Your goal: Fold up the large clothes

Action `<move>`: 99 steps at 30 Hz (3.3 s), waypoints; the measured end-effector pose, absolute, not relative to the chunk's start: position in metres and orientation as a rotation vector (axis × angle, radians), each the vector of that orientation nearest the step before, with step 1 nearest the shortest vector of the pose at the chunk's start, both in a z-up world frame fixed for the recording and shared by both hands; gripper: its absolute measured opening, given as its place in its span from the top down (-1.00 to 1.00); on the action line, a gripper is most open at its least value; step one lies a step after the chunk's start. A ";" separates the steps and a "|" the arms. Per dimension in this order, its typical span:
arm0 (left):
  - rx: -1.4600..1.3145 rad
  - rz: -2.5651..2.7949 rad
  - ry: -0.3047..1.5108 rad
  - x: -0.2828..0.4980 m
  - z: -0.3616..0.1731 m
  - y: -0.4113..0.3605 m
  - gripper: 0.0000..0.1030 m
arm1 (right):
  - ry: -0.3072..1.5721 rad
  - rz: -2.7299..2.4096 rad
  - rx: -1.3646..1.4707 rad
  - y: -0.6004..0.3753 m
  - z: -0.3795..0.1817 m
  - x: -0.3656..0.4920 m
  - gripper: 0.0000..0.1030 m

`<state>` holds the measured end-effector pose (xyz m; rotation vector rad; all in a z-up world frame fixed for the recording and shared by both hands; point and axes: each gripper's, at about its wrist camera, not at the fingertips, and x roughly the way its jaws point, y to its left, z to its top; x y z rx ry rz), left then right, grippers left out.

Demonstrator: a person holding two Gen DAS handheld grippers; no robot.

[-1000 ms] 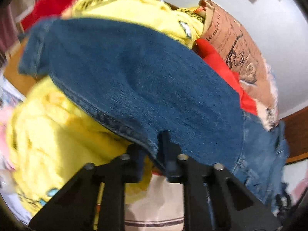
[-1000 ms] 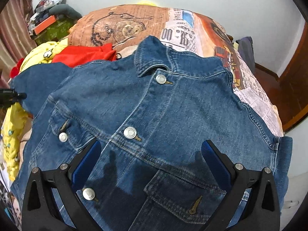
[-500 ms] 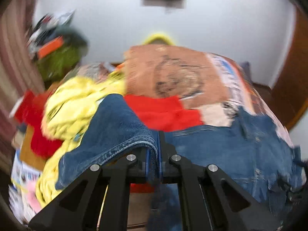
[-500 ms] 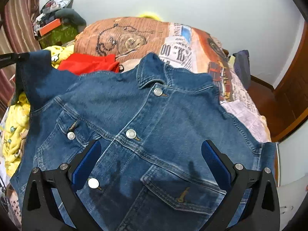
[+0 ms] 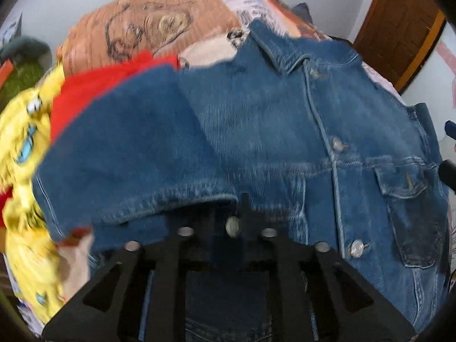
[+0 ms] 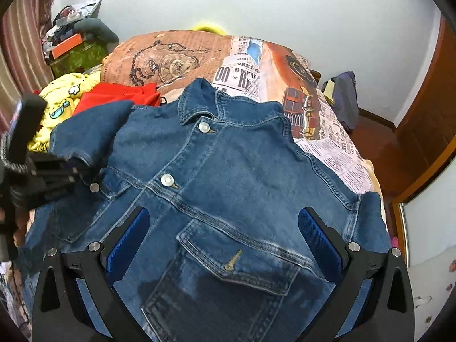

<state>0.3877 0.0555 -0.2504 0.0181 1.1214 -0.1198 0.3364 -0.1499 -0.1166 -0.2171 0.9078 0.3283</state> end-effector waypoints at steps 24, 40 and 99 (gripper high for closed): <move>-0.767 -0.005 1.036 0.339 -0.252 0.249 -0.39 | 0.935 0.352 -0.252 -0.125 -0.134 0.345 -1.00; -0.819 0.283 1.035 0.358 -0.300 0.298 0.29 | 0.995 0.349 -0.239 -0.127 -0.148 0.352 -1.00; 0.042 -0.677 1.166 0.377 -0.213 -0.165 0.34 | 0.938 0.124 -0.060 -0.285 -0.114 0.325 -1.00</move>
